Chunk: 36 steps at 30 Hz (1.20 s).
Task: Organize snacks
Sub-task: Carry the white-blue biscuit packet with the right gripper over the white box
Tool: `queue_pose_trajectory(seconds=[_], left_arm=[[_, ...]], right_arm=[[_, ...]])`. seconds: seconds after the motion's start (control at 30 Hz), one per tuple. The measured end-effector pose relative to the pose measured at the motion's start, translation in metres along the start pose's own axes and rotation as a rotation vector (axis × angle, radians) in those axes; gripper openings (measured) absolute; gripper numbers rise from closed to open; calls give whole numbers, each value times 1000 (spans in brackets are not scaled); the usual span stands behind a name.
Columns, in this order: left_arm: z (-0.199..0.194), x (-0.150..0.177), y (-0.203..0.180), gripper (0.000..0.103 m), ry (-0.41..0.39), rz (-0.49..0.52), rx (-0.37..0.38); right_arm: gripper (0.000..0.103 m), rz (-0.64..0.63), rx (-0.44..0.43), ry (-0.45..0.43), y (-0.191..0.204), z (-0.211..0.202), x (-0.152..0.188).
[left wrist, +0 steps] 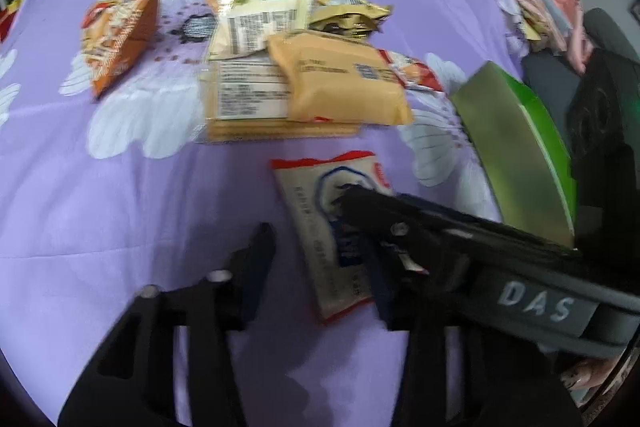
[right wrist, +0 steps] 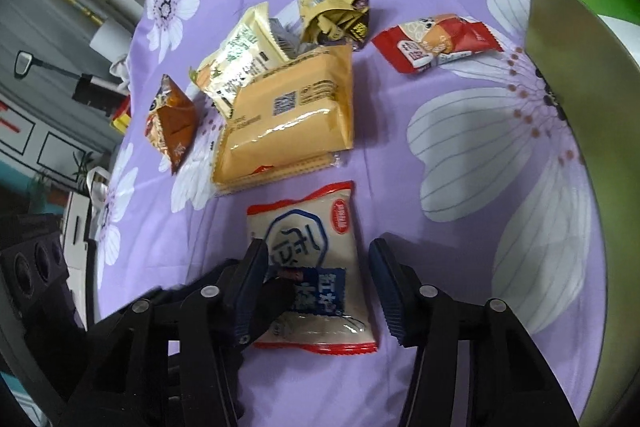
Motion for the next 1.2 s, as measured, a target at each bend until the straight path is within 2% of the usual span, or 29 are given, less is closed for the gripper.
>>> queue_pose_trajectory(seconds=[0.2,0.47,0.6,0.8,1.2], left_arm=[[-15,-3,-9,31,-71,26,-3],[-64,-22,-52,30,-311,119,54],[-74,-31,-87,30,-369,189,100],[-60,-43,-132,30,-356,286,161],[-20,-41,-196,29,-259,378,222]], right_arm=[[44,-14,16,-48,6,-15,0],[44,-81,-2,-296,23,-93,-17],[44,-70,10,-402,13,-130,-21],[44,-5,67,-489,-23,-165,-27],[44,162,144,-522,-96,-189,-34]])
Point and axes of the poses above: each gripper's, at about its wrist camera, not at the fingertips, and z roughly the way its jaws point, y to its left, x to its underside, the point moved 3 cm from there along z, roughly the way its jaws point, and after that the axes turned 8 degrees about -y, right-handed, at the moved point
